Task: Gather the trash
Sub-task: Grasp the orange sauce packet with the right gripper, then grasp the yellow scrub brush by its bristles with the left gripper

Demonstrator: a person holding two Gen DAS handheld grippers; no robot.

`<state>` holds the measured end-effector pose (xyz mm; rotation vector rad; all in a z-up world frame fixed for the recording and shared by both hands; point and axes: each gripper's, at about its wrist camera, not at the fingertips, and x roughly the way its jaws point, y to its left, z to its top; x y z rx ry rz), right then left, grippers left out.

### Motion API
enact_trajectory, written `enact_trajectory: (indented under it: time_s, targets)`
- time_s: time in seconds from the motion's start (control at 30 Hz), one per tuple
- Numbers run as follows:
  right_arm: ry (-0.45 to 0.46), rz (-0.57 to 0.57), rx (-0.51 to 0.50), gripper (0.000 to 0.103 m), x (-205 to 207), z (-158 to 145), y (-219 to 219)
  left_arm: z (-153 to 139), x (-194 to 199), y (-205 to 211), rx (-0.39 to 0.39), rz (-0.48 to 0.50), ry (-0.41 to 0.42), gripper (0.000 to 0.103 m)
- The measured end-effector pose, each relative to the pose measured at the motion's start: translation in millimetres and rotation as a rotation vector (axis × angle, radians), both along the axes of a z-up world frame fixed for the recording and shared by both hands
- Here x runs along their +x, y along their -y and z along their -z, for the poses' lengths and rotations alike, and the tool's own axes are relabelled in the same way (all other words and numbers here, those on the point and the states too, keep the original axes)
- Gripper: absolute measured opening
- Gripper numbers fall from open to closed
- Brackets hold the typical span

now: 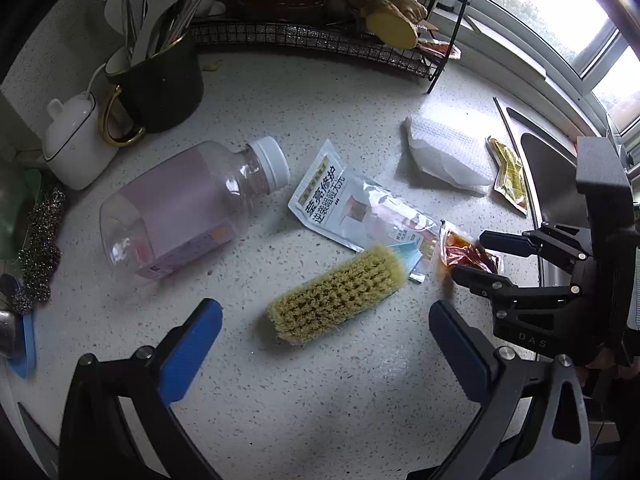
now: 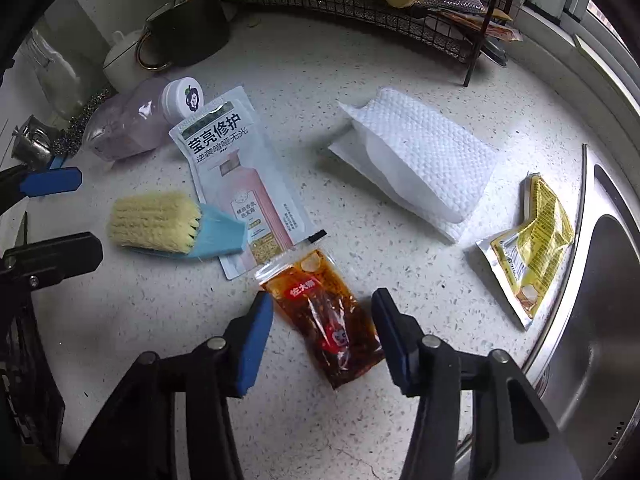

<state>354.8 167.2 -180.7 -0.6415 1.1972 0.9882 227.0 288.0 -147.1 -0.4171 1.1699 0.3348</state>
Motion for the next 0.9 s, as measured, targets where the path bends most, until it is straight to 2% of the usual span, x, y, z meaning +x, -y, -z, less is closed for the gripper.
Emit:
enact_trajectory:
  time_s: [0.03, 0.17, 0.3, 0.43, 0.53, 0.63, 0.77, 0.9]
  targets:
    - [0.013, -0.003, -0.005, 0.044, -1, 0, 0, 1, 1, 0, 0.000, 0.004, -0.003, 0.103]
    - [0.000, -0.017, 0.001, 0.019, -12, 0, -5, 4, 2, 2, 0.014, 0.038, -0.011, 0.103]
    - [-0.010, -0.024, 0.005, 0.011, -22, 0, -5, 7, 4, 3, 0.017, 0.096, -0.016, 0.103]
    - [-0.072, 0.034, 0.024, 0.006, -22, -1, 4, 14, 9, 1, 0.014, 0.139, -0.022, 0.103]
    - [-0.084, 0.075, 0.023, 0.005, -22, -1, 15, 19, 15, 2, 0.031, 0.192, -0.034, 0.103]
    - [-0.106, 0.118, 0.030, 0.005, -18, -6, 27, 26, 24, 3, 0.013, 0.246, -0.045, 0.103]
    - [-0.116, 0.172, 0.042, 0.005, -8, -18, 46, 35, 36, 5, 0.039, 0.301, -0.069, 0.102]
    - [-0.125, 0.211, 0.044, 0.005, -2, -23, 56, 47, 47, 9, 0.044, 0.352, -0.104, 0.089]
